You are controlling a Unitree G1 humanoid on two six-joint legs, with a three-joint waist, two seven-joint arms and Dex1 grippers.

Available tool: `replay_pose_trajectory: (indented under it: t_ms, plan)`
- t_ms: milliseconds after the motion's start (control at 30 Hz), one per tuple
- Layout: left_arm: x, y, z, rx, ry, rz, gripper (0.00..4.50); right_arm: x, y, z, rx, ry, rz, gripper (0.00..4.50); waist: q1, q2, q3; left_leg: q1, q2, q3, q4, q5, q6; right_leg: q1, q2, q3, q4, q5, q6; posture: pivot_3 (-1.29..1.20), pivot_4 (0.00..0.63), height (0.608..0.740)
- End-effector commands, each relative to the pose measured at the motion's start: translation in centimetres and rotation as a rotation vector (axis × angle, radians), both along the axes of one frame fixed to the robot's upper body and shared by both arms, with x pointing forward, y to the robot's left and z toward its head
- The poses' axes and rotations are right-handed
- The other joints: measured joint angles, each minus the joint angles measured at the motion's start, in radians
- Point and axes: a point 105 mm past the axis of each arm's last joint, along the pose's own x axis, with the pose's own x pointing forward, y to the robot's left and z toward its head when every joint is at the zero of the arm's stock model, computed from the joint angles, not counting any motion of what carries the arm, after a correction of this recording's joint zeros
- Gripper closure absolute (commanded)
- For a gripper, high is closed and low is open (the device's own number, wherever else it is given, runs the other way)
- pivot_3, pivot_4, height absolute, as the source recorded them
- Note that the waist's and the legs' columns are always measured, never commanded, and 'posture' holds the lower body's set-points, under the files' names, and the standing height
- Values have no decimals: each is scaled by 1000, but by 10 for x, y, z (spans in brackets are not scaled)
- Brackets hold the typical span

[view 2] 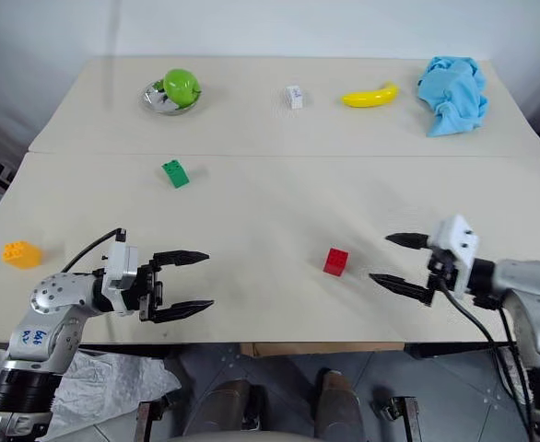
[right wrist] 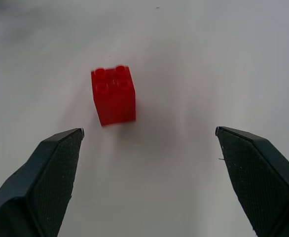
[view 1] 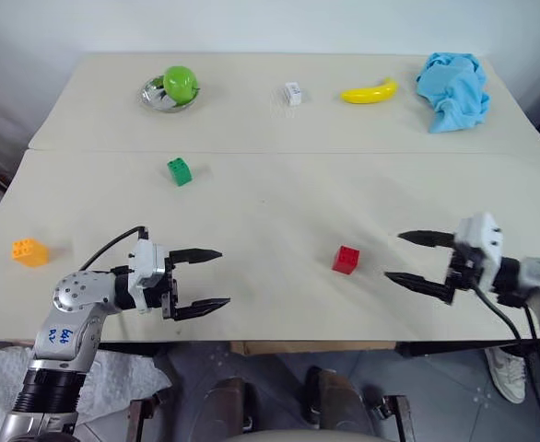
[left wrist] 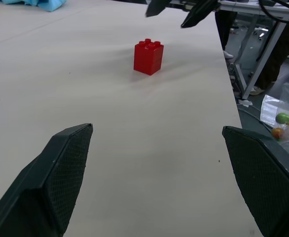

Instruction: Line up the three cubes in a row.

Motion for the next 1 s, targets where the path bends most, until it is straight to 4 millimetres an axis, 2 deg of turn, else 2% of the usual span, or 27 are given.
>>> replay_pose_trajectory:
  t_ms: [33, 233, 333, 533, 600, 833, 1000]
  plan:
    - [-1, 3, 3, 3, -29, 25, 23, 9, 10, -2, -5, 22, 11, 0, -1, 0, 0, 0, 0, 0, 0, 0, 0, 0, 0, 0, 0, 0, 0, 0, 150, 740]
    - [-2, 5, 0, 11, -35, 48, 23, 20, 31, -16, -12, 48, 59, 0, -5, 0, 0, -2, 0, -1, 0, -1, 1, 0, 1, -3, -1, 0, 0, 0, 150, 740]
    - [-1, 7, 0, 7, -41, 68, 0, 22, 40, -18, 14, 44, 84, 596, -6, 0, 0, -2, -1, -1, 0, -1, 1, 0, 1, -3, -1, 0, 0, 0, 150, 740]
    - [0, 9, 0, 0, -42, 90, 0, 25, 52, -19, 22, 20, 126, 2652, -8, 0, 0, -2, -1, -1, 0, -1, 1, 0, 1, -3, -1, 0, 0, 0, 150, 740]
    - [0, 9, 3, -35, -44, 102, 0, 27, 56, -18, 22, 26, 147, 3031, -8, 0, 0, -2, 0, -1, 0, -1, 1, 0, 1, -3, -1, 0, 0, 0, 150, 740]
    - [2, 19, -1, -47, -32, 165, 0, 48, 71, -4, -44, -24, 318, 3031, -12, 0, 0, -2, 0, -1, 0, -1, 1, 0, 1, -3, -1, 0, 0, 0, 150, 740]
    - [3, 23, -1, -49, -37, 190, 0, 60, 76, -5, -99, -9, 431, 3031, -11, 0, 0, -2, 0, -1, 0, -1, 1, 0, 2, -4, -1, 0, 0, 0, 150, 740]
